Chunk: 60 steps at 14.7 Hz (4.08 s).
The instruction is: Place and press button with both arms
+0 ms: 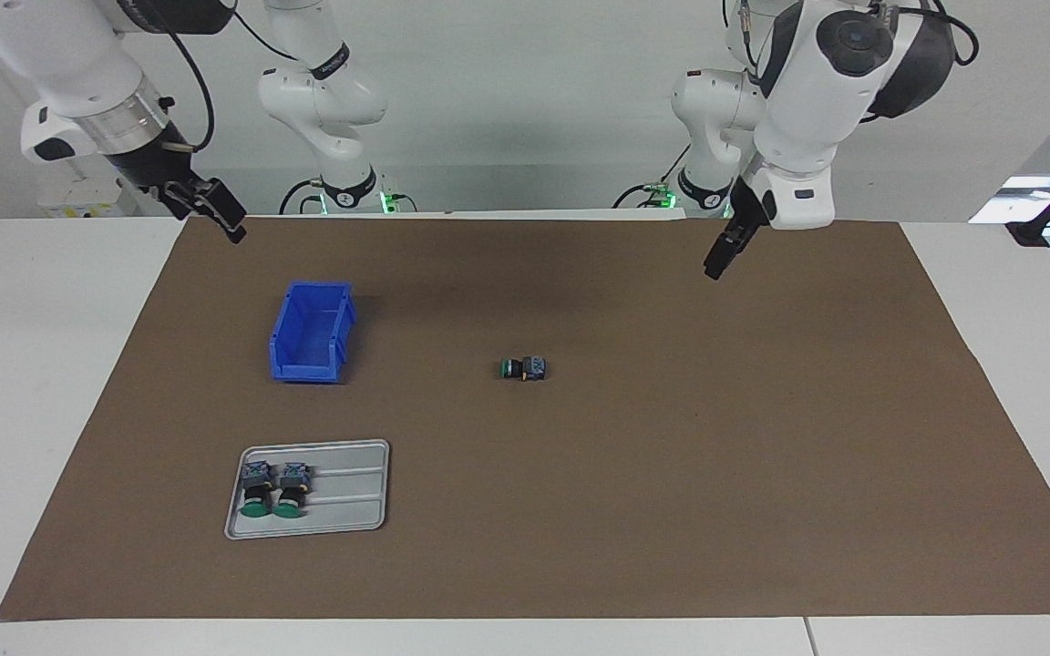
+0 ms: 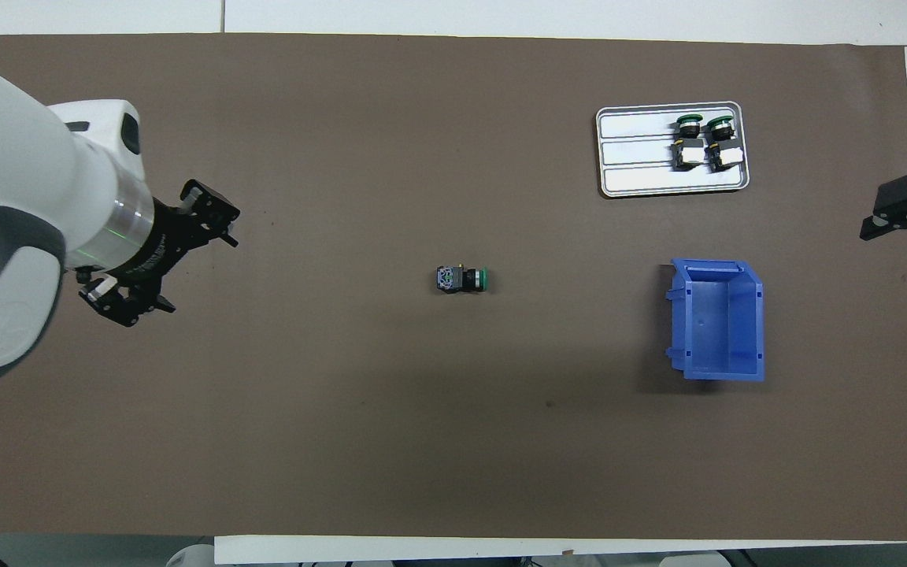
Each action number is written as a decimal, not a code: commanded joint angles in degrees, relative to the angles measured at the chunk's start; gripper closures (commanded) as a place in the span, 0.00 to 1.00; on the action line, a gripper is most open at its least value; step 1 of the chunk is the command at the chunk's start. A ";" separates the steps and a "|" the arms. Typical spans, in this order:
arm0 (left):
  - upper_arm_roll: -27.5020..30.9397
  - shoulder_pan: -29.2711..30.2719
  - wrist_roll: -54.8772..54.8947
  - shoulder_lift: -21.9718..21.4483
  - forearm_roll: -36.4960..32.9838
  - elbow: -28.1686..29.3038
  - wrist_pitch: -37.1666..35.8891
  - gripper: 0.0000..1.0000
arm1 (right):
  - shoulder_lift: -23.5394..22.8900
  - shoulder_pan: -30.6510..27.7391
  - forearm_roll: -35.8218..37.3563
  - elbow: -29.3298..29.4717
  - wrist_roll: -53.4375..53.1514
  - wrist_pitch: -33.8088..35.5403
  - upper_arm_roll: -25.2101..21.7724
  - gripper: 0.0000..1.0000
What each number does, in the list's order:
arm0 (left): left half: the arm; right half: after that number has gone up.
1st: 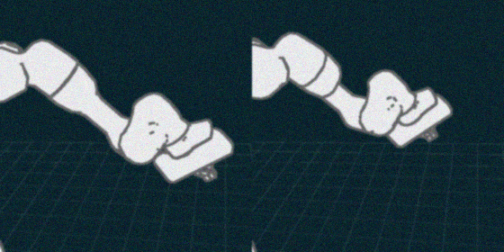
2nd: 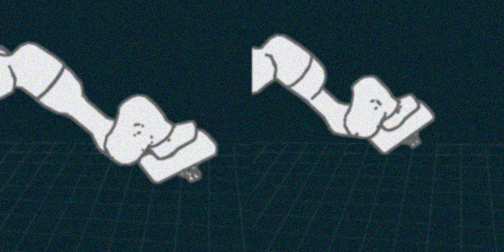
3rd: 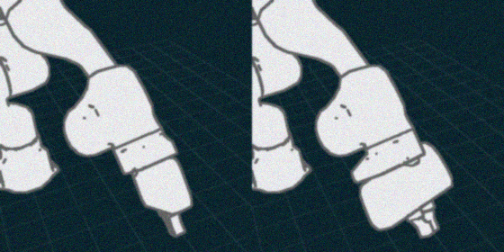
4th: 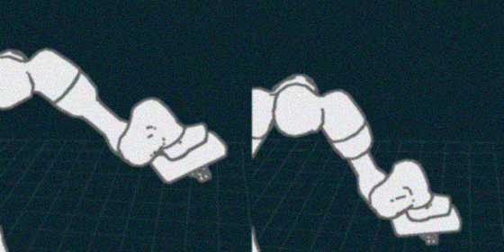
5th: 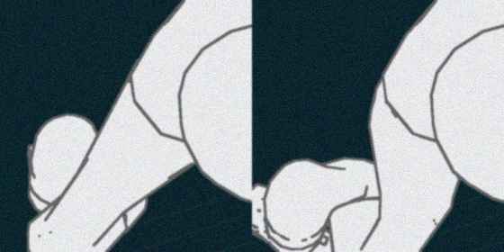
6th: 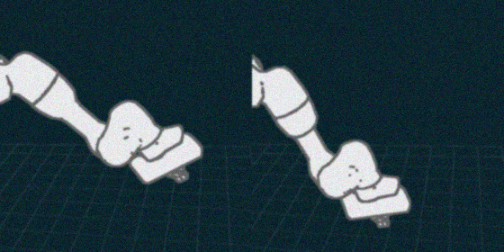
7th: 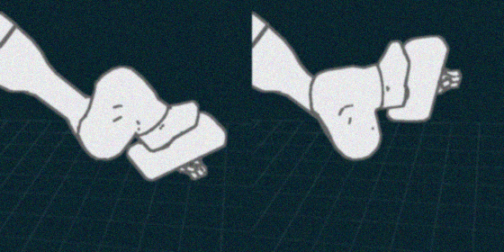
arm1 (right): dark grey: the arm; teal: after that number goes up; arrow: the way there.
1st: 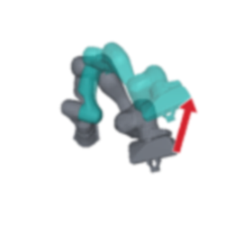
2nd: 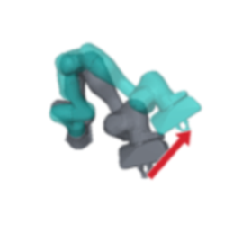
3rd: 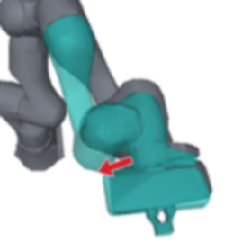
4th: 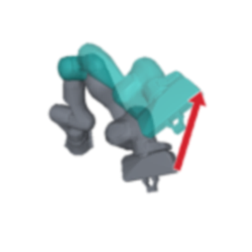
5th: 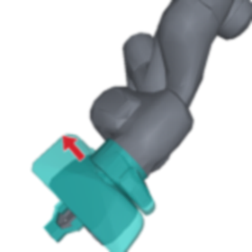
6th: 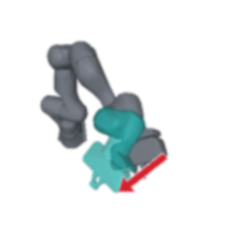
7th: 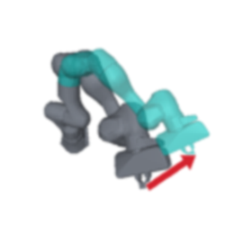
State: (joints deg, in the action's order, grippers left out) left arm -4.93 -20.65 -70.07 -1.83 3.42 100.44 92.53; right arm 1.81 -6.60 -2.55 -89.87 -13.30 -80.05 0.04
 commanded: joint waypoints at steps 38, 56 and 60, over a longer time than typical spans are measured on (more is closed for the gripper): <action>1.24 -23.29 -55.61 35.58 -3.07 -10.79 32.20 0.39 | 2.15 1.51 4.48 -3.38 14.35 -1.78 0.75 0.00; 0.80 -14.34 -46.51 23.91 8.30 -2.47 35.51 0.88 | 2.15 1.51 4.48 -3.38 14.35 -1.78 0.75 0.00; 0.80 -11.52 -34.02 20.56 21.42 3.35 40.80 0.88 | 2.15 1.51 4.48 -3.38 14.35 -1.78 0.75 0.00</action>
State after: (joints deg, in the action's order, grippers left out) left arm -3.84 -33.43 -109.23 22.12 19.24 98.30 129.69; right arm 2.60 -4.66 1.51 -91.62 0.09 -81.29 0.46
